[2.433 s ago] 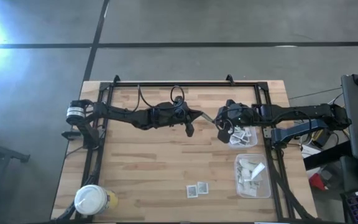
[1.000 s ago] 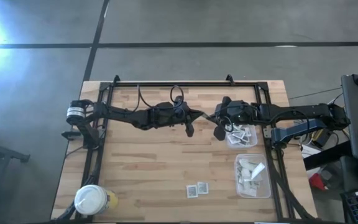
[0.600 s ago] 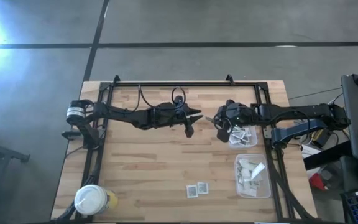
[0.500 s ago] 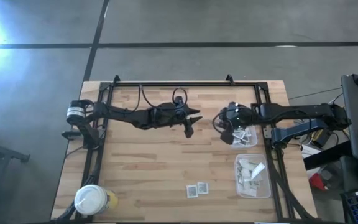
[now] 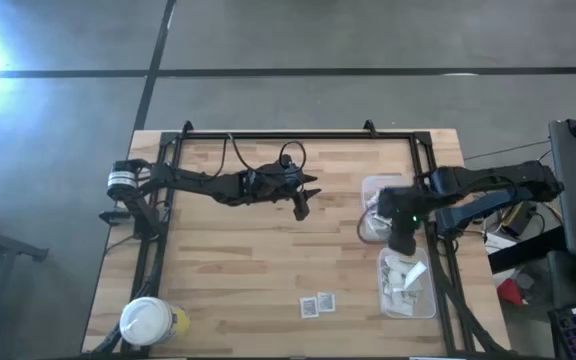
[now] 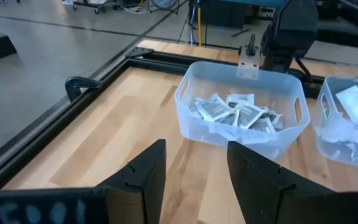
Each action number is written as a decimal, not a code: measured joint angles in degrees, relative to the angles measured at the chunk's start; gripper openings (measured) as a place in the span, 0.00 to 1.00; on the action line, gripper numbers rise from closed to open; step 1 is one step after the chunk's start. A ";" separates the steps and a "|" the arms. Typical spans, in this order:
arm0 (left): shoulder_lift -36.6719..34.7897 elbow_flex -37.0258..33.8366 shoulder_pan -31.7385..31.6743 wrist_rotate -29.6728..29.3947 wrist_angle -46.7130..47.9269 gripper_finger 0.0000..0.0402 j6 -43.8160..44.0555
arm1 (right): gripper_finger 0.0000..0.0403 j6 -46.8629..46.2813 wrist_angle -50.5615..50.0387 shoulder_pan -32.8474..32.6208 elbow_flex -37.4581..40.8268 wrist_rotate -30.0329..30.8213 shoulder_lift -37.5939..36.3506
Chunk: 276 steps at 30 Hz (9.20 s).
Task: Pick & Place First Aid Supplies
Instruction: Put the bandage pack into the bottom bin, then put the right towelette pack into the top bin, then put the towelette pack into the top bin
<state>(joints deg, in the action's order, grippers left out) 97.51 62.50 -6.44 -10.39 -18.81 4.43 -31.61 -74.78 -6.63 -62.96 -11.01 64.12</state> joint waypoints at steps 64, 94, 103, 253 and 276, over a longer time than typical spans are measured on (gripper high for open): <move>-4.11 0.06 32.05 -1.24 27.93 0.41 13.72 | 0.25 -5.92 65.16 -27.86 18.00 18.72 13.05; -4.02 0.00 33.16 -1.51 43.47 0.41 21.77 | 0.31 5.66 37.00 -22.80 -10.16 15.43 45.43; -4.02 0.00 33.16 -1.51 43.81 0.41 22.20 | 0.29 5.43 36.69 -22.67 -11.84 13.13 49.46; 19.34 12.16 32.64 -2.13 21.20 0.00 -37.85 | 0.21 -12.10 -3.43 -1.46 -2.64 22.91 9.05; 11.49 8.17 31.89 1.46 20.08 0.01 -33.30 | 0.19 -2.13 29.95 -25.16 5.08 27.48 9.09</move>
<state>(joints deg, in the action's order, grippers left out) 109.01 70.67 25.45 -8.94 1.28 -28.87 -33.74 -44.82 -31.79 -57.88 16.47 73.21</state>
